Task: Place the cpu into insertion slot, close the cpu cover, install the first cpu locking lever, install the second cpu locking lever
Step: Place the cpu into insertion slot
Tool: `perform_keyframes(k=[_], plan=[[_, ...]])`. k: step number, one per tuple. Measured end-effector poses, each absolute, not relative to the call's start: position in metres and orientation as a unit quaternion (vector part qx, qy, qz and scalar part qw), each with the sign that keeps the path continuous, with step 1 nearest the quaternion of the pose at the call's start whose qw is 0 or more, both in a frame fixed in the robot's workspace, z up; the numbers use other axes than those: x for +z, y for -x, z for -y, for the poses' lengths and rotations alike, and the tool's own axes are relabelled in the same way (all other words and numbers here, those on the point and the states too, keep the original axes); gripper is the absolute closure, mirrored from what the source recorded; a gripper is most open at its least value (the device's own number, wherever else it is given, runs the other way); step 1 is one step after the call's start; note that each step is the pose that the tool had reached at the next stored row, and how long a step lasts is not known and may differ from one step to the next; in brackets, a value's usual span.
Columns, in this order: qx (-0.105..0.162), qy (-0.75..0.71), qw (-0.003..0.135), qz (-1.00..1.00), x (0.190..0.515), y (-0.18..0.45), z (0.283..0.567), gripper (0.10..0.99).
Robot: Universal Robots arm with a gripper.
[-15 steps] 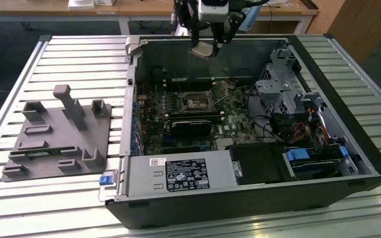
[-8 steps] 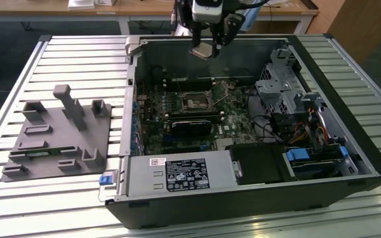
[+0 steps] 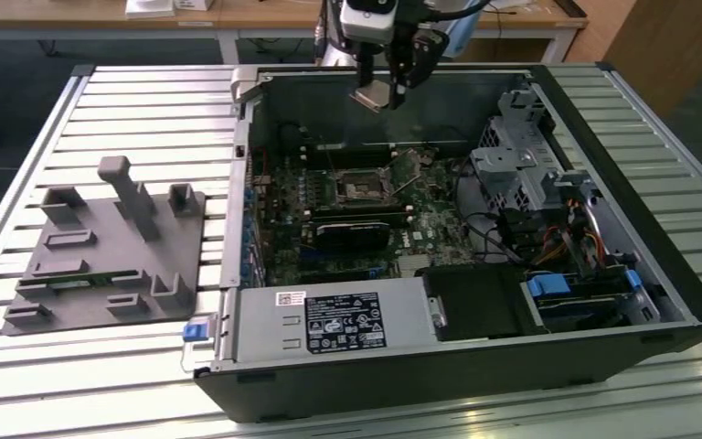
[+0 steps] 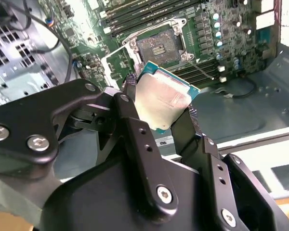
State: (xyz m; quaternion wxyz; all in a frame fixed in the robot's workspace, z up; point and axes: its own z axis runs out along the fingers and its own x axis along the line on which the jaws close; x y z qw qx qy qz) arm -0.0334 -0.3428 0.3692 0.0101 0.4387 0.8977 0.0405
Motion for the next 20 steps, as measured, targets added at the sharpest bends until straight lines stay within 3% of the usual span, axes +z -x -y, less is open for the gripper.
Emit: perform_keyframes(k=[20], plan=[[0.038, -0.580, 0.017, -0.814, 0.3599, 0.0334, 0.3428, 0.545]])
